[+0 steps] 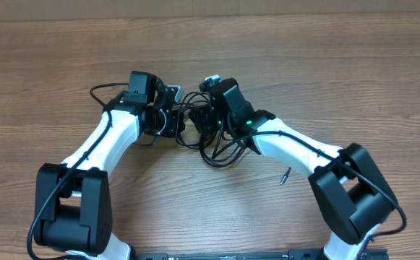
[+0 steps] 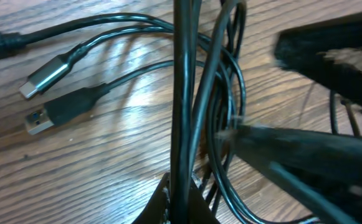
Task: Untangle cables
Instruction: 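Move the right gripper left toward the left gripper, holding cables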
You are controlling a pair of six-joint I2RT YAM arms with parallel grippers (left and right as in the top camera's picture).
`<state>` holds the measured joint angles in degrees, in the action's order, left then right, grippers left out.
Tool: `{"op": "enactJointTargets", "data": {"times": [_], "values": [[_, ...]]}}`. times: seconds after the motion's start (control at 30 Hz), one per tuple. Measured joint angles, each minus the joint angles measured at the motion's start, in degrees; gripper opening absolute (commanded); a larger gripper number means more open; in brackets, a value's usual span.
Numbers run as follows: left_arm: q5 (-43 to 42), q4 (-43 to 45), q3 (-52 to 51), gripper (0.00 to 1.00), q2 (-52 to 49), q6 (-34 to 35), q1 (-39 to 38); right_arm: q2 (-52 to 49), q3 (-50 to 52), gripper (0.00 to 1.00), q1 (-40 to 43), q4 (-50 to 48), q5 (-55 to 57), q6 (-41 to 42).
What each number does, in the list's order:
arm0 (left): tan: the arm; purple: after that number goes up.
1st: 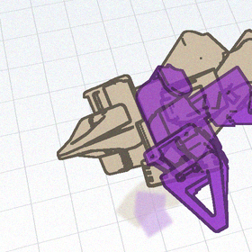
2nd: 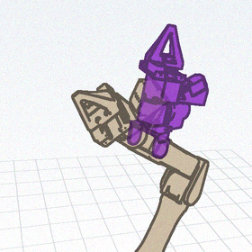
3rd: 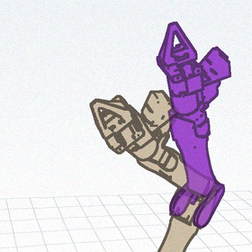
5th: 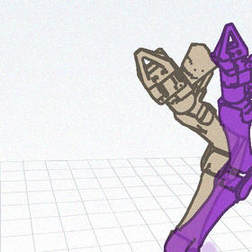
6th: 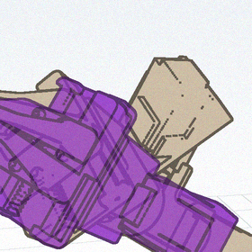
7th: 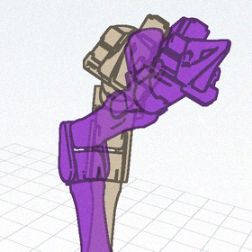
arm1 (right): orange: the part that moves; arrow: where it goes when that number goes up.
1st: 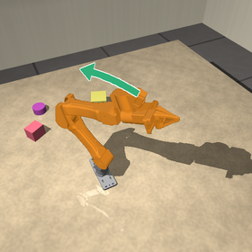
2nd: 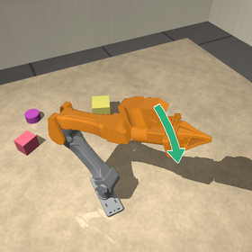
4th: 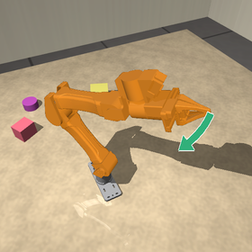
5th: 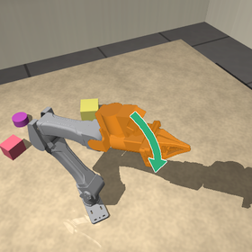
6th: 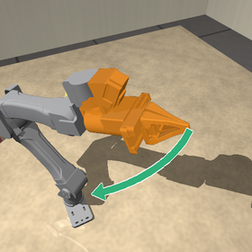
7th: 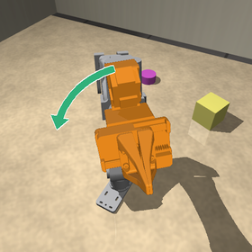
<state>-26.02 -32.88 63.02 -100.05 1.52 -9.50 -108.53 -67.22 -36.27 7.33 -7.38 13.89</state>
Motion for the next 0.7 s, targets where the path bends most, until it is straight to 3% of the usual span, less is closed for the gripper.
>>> {"op": "enactJointTargets", "data": {"times": [0.47,0.7], "values": [[-5.6,-0.1,0.0,0.04,0.0,-0.2,1.8,-7.4,0.0,0.69,0.0,-10.7,0.6,-6.9],[-6.7,-0.1,0.0,0.04,0.0,-0.2,1.8,-10.8,0.0,0.65,0.0,-14.1,2.6,-7.9]]}}
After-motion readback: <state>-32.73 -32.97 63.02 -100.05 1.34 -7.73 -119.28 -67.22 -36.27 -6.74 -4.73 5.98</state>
